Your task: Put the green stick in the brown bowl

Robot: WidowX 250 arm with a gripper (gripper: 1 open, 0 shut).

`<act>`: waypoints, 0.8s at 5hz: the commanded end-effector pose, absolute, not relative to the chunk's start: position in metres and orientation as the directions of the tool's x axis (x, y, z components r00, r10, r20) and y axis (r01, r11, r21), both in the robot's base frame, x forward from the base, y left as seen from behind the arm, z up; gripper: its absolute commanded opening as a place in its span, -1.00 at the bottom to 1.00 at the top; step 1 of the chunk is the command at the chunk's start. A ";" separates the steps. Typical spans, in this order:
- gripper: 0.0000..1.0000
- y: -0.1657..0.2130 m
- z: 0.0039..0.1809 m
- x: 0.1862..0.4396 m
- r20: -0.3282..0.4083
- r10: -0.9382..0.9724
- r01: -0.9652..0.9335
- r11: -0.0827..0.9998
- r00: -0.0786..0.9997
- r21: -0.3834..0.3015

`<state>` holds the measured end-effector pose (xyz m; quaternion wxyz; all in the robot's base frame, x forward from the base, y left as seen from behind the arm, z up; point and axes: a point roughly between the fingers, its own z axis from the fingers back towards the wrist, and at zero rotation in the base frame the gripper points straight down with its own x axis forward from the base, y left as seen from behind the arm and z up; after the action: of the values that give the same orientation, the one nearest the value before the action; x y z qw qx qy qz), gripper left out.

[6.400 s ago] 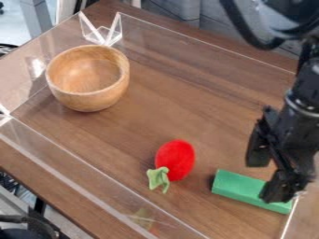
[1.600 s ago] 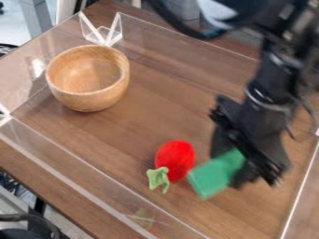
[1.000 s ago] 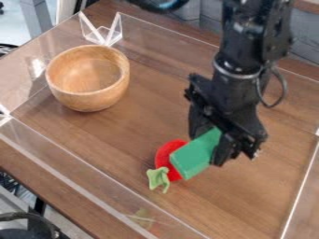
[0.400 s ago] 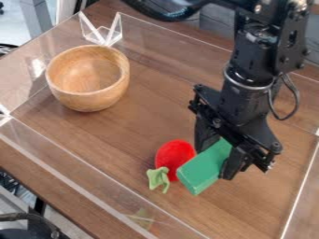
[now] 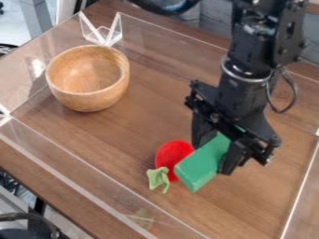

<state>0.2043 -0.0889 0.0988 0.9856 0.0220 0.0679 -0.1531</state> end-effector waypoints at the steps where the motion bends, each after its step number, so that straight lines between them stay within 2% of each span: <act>1: -1.00 -0.092 0.118 0.214 -0.075 -0.289 0.291 0.957 0.954 0.015; 3: -1.00 -0.086 0.125 0.218 -0.071 -0.265 0.267 0.964 0.962 0.015; 4: -1.00 -0.069 0.134 0.222 -0.056 -0.213 0.214 0.977 0.975 0.018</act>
<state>0.2135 -0.0666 0.1205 0.9929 0.0170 0.0560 -0.1040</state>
